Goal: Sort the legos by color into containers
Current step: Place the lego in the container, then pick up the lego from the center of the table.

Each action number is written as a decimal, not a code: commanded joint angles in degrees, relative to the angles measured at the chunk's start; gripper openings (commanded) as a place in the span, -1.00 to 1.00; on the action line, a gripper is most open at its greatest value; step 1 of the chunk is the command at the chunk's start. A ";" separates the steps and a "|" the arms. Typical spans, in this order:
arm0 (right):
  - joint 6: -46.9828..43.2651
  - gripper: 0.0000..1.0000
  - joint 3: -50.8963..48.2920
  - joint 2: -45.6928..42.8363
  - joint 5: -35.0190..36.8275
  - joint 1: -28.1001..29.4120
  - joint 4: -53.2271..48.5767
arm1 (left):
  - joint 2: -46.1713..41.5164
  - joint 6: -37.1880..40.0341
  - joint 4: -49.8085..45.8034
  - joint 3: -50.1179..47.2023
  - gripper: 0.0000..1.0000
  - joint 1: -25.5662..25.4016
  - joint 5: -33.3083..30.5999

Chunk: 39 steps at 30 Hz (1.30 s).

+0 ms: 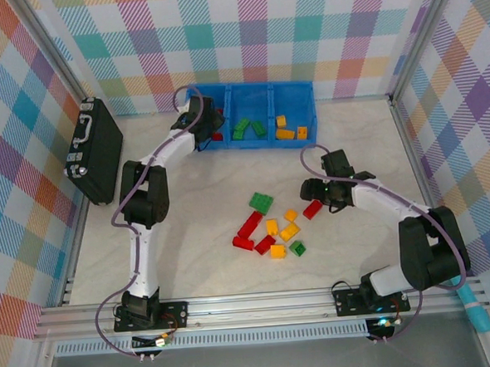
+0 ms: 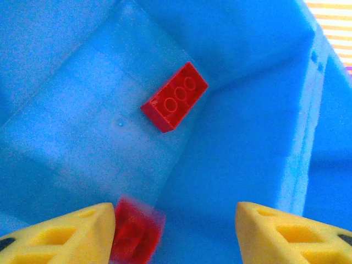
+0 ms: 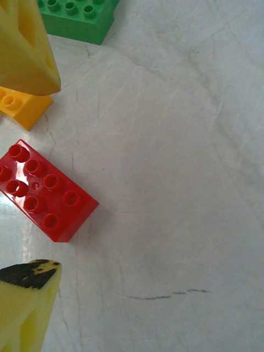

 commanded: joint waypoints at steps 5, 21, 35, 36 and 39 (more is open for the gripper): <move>5.10 0.57 0.18 6.03 0.02 0.06 -2.20 | -6.46 2.51 5.05 -1.39 0.24 0.64 3.13; 8.42 0.19 1.99 13.76 2.29 0.48 1.14 | -39.36 13.46 -0.47 -22.95 0.26 -1.50 4.67; 8.56 -0.34 2.61 13.51 2.53 1.35 1.68 | -54.60 29.52 -13.98 -44.15 0.24 -12.80 12.07; 8.63 -0.36 2.74 13.07 2.78 1.59 1.46 | -55.05 29.40 -13.94 -44.79 0.24 -13.94 12.06; 8.54 -0.38 3.34 10.36 3.99 1.99 0.77 | -56.72 28.37 -12.22 -47.07 0.23 -18.36 11.80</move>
